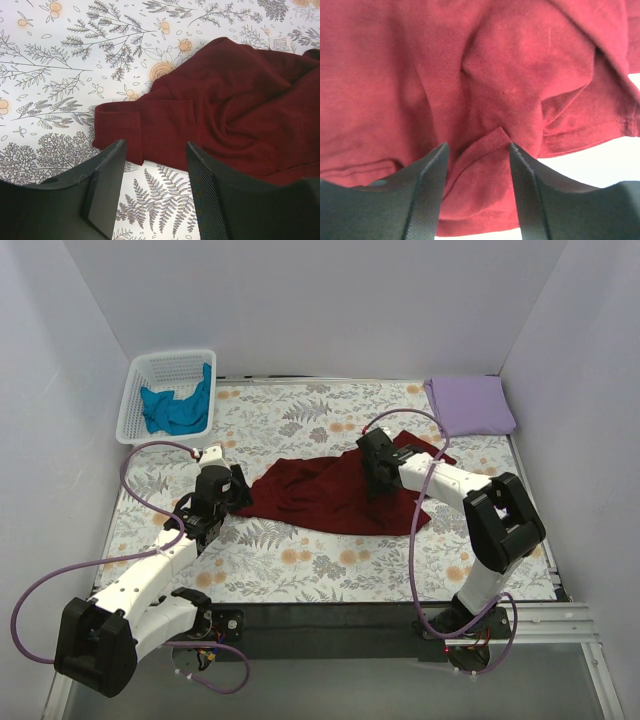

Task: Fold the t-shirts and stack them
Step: Flatten the tshirt out

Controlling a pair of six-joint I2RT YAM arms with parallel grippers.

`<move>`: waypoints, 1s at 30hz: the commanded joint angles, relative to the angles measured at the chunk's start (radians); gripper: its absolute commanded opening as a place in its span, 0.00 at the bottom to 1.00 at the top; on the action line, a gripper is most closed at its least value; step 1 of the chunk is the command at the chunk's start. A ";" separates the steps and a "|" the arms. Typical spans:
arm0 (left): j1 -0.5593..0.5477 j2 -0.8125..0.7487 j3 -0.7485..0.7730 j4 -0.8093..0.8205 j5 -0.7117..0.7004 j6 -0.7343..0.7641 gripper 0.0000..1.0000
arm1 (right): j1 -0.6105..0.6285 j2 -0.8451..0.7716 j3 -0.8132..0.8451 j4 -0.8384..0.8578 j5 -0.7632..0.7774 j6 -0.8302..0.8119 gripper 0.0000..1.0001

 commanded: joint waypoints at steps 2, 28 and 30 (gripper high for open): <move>0.005 0.000 0.035 -0.001 0.001 0.003 0.50 | 0.019 0.052 0.068 -0.027 0.122 0.059 0.57; 0.014 -0.010 0.033 -0.001 0.022 -0.001 0.49 | 0.040 -0.166 -0.111 -0.156 0.216 0.107 0.01; 0.014 -0.010 0.033 -0.001 0.022 -0.001 0.49 | 0.042 -0.223 -0.166 -0.170 0.193 0.127 0.01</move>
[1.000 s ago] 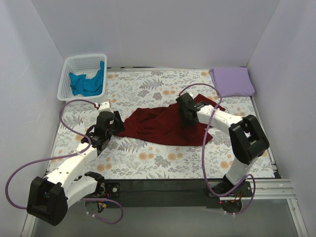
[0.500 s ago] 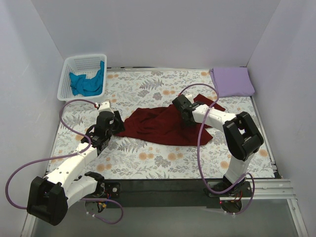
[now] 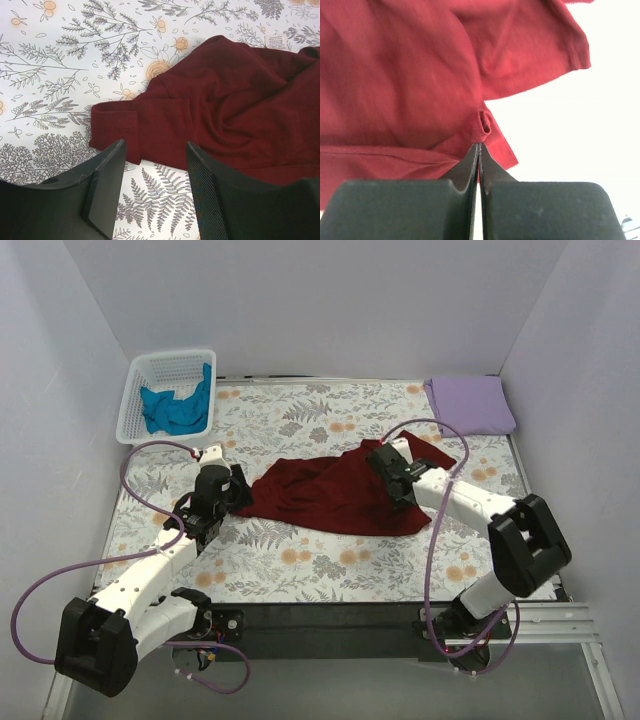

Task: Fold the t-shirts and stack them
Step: Flatten the tshirt out

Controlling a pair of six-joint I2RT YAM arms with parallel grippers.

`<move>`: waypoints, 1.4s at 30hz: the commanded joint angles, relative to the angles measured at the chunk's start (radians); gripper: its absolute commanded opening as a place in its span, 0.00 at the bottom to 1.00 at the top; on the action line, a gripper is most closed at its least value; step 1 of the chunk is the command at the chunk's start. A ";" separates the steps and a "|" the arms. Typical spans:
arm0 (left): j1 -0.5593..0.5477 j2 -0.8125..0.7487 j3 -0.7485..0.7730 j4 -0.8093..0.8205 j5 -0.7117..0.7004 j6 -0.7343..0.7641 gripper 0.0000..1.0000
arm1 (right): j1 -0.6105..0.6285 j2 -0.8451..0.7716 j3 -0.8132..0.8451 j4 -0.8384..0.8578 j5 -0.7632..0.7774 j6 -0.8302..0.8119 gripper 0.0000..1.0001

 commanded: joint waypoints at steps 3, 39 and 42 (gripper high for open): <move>0.005 -0.011 0.032 -0.001 0.001 -0.001 0.49 | 0.005 -0.230 -0.134 -0.083 -0.082 0.079 0.01; 0.006 0.034 0.027 -0.004 0.002 -0.015 0.49 | 0.004 -0.574 -0.355 -0.109 -0.523 0.119 0.40; 0.006 0.052 0.024 0.017 0.027 -0.004 0.50 | 0.005 -0.531 -0.370 -0.056 -0.544 0.109 0.40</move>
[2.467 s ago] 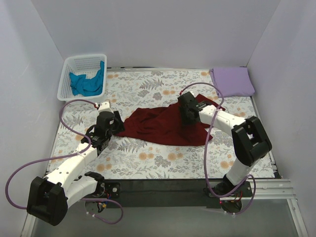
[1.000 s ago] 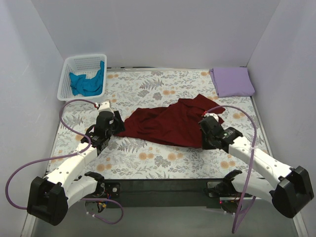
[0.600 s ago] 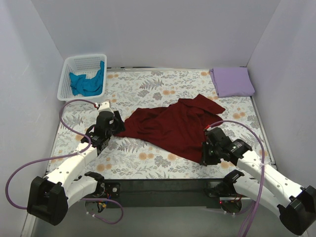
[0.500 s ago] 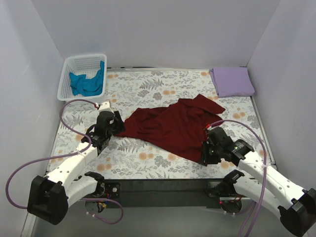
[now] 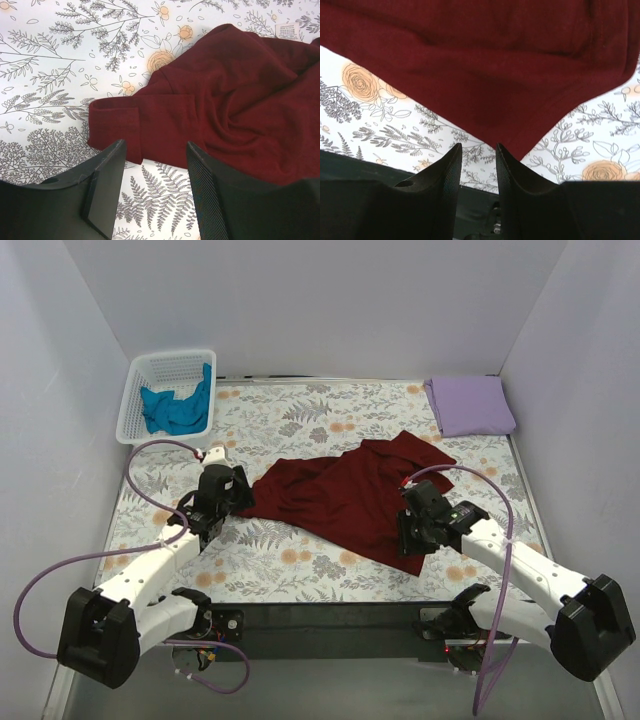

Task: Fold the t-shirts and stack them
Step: Flatten the tshirt out

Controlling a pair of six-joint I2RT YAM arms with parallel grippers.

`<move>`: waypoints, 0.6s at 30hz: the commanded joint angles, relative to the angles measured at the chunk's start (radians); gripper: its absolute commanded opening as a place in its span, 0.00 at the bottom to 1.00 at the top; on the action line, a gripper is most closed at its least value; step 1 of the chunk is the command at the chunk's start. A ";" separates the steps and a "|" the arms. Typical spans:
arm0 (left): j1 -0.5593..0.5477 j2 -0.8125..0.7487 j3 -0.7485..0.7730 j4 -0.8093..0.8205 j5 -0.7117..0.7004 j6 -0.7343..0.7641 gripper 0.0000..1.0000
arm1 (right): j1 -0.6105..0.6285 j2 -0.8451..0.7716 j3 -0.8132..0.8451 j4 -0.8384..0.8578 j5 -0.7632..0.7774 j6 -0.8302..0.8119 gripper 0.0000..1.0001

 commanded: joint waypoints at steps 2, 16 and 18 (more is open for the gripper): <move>0.006 0.043 0.042 0.016 0.018 0.011 0.50 | 0.004 0.042 -0.017 0.107 0.003 -0.038 0.40; 0.006 0.293 0.193 -0.162 -0.166 -0.123 0.51 | 0.004 0.047 -0.080 0.173 -0.014 -0.082 0.41; 0.006 0.324 0.200 -0.171 -0.167 -0.135 0.51 | 0.004 0.046 -0.100 0.184 -0.027 -0.082 0.41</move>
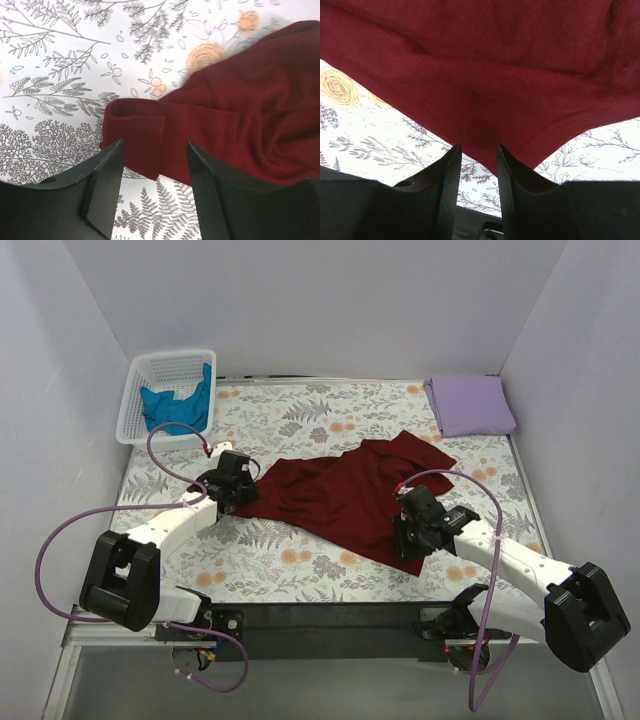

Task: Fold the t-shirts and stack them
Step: Flatten the tshirt out

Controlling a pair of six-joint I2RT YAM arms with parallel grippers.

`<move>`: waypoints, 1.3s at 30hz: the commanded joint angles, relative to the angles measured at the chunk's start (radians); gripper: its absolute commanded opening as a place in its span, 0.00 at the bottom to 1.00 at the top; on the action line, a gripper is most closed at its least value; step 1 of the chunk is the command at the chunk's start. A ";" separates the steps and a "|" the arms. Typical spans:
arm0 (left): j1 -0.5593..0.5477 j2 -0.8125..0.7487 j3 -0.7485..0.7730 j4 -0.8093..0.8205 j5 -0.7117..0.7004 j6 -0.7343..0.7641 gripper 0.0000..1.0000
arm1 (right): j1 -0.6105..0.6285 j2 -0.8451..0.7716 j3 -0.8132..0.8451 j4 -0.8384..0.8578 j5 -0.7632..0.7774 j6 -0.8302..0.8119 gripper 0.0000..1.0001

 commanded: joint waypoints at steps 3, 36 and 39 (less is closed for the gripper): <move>0.006 0.049 0.056 -0.058 -0.072 -0.048 0.51 | 0.004 -0.012 -0.042 0.062 -0.031 -0.017 0.41; -0.017 0.169 0.174 -0.141 -0.164 0.018 0.02 | -0.015 0.046 -0.074 0.061 0.018 0.017 0.41; -0.006 0.105 0.182 -0.113 -0.213 0.134 0.00 | -0.019 0.060 -0.070 0.050 0.032 0.025 0.40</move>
